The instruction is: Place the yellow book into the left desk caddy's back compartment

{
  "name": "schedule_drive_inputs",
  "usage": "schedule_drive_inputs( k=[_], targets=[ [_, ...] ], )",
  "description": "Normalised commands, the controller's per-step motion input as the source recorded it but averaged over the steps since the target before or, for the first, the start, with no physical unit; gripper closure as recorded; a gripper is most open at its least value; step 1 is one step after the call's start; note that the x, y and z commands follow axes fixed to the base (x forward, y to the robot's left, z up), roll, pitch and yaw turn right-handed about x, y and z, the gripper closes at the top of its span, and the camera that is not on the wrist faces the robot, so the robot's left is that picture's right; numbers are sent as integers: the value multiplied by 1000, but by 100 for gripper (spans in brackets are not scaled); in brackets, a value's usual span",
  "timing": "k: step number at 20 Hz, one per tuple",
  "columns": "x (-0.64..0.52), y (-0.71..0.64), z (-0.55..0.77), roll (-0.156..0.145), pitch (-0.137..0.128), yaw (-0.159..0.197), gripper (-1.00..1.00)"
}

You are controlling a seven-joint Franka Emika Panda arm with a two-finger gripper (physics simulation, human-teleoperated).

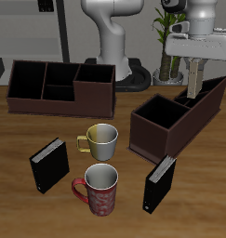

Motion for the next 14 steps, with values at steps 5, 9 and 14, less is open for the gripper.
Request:
schedule_drive_inputs(
  k=[5,9,14],
  targets=[
    [70,-7,-88,0,8,1,100],
    [93,-59,-136,-6,14,1,100],
    [51,0,-218,7,23,2,100]
  ],
)
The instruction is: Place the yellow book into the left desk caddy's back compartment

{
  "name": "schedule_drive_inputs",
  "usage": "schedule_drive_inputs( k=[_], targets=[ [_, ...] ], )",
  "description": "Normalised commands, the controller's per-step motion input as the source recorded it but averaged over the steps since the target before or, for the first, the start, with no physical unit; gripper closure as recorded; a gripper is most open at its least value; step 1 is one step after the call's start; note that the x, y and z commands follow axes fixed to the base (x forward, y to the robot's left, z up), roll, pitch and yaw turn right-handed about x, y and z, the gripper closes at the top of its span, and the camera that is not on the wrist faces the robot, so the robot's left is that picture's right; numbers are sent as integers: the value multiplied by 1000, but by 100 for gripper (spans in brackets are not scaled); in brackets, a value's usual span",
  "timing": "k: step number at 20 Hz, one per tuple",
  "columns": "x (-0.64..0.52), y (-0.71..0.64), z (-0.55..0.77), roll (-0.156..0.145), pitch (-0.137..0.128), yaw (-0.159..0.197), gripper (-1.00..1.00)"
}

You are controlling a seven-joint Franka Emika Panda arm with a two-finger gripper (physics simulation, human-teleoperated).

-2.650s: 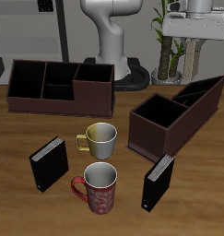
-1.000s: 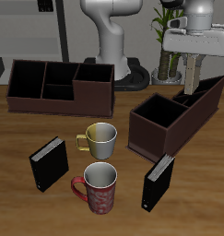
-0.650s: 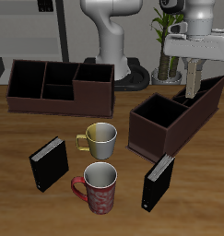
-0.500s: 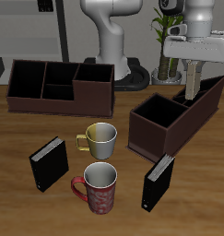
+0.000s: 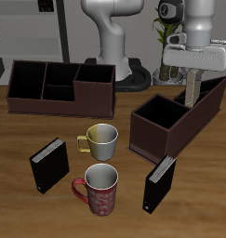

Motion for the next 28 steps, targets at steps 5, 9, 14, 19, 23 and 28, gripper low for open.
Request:
schedule_drive_inputs(
  k=[5,9,14,19,23,28],
  targets=[
    [96,-32,-180,-2,22,-2,100],
    [60,-17,-122,-7,13,-2,100],
    [69,-6,-246,-10,31,11,100],
    [68,5,-216,-35,50,5,100],
    [37,21,-117,7,27,-3,100],
    [43,12,-149,-9,39,19,100]
  ],
)
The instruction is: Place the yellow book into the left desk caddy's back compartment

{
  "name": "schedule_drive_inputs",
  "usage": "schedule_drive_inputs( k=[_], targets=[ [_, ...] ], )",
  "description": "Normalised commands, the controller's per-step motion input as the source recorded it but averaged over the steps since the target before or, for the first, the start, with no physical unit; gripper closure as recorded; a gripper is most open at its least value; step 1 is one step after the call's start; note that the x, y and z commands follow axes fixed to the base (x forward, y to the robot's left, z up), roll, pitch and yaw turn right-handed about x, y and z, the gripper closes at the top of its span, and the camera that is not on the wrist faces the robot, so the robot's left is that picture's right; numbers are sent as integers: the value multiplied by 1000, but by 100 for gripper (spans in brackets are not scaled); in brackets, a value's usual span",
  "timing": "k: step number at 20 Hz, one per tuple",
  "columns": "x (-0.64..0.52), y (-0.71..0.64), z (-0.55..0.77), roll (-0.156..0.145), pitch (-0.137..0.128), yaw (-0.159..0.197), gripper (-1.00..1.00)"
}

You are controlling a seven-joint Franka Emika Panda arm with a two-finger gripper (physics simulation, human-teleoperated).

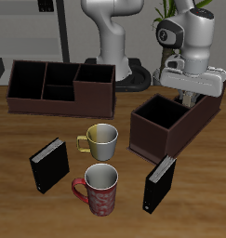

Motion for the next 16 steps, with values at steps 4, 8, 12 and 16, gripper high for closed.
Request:
schedule_drive_inputs(
  k=[4,8,12,16],
  targets=[
    [11,56,-85,21,25,9,100],
    [8,-9,31,10,19,-14,-100],
    [-134,39,121,29,-13,4,-100],
    [-5,-33,127,4,-12,0,-100]
  ],
)
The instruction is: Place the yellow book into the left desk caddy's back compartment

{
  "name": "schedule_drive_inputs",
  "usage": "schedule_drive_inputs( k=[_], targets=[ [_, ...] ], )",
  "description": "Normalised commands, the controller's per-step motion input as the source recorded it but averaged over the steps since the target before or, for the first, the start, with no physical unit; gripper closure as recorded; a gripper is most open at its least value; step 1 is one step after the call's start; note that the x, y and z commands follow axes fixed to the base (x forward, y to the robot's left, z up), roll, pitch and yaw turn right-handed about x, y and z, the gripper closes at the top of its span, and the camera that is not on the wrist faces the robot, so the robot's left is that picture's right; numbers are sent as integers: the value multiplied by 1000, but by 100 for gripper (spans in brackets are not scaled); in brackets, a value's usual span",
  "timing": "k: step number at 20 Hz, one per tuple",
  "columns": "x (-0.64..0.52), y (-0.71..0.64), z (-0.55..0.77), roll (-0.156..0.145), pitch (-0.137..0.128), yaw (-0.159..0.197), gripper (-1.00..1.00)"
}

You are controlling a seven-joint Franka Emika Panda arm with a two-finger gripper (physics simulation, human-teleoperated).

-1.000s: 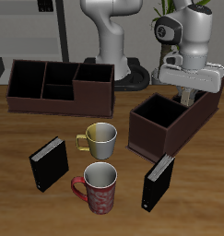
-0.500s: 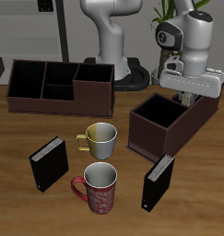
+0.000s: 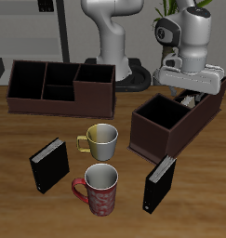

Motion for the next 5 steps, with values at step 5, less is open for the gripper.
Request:
schedule_drive_inputs(
  k=[5],
  targets=[
    [-74,-90,115,20,-8,6,-100]
  ],
)
